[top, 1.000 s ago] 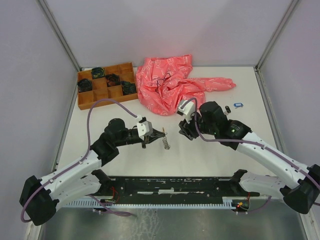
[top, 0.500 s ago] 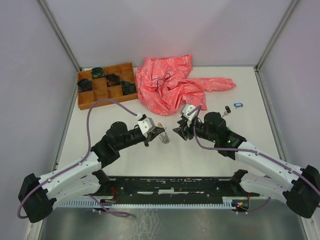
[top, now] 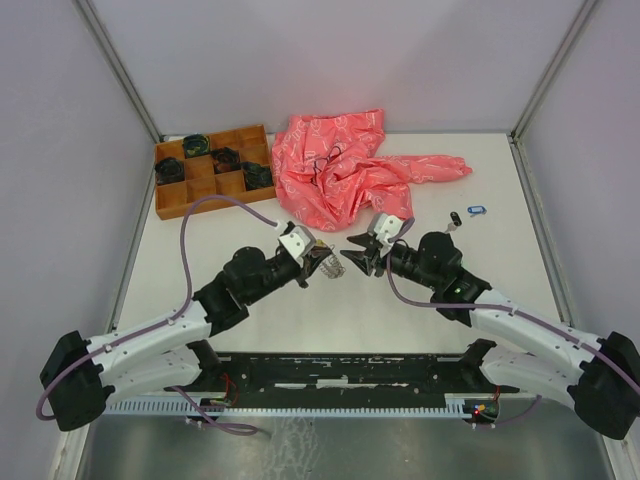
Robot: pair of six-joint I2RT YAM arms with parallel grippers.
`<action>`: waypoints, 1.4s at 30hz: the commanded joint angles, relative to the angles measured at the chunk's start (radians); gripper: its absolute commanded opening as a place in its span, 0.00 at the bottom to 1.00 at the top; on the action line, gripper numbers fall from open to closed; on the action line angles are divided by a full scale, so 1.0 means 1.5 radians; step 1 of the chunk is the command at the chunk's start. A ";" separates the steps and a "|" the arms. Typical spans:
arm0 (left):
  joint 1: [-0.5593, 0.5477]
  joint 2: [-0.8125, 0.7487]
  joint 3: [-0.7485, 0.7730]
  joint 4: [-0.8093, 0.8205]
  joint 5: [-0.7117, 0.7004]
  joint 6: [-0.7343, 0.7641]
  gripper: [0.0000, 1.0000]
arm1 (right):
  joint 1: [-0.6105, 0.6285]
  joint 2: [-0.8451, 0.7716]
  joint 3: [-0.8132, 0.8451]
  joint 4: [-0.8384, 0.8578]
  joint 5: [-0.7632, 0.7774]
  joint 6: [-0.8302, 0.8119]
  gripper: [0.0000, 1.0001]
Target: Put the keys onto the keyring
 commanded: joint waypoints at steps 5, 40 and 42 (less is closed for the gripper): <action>-0.007 0.012 0.010 0.070 -0.018 -0.040 0.03 | 0.004 0.008 -0.003 0.098 -0.027 0.014 0.39; -0.008 0.014 -0.001 0.111 0.018 -0.067 0.03 | 0.004 0.088 -0.005 0.175 -0.011 0.043 0.08; -0.008 0.017 0.000 0.106 0.021 -0.068 0.03 | 0.004 0.085 -0.003 0.174 -0.012 0.042 0.02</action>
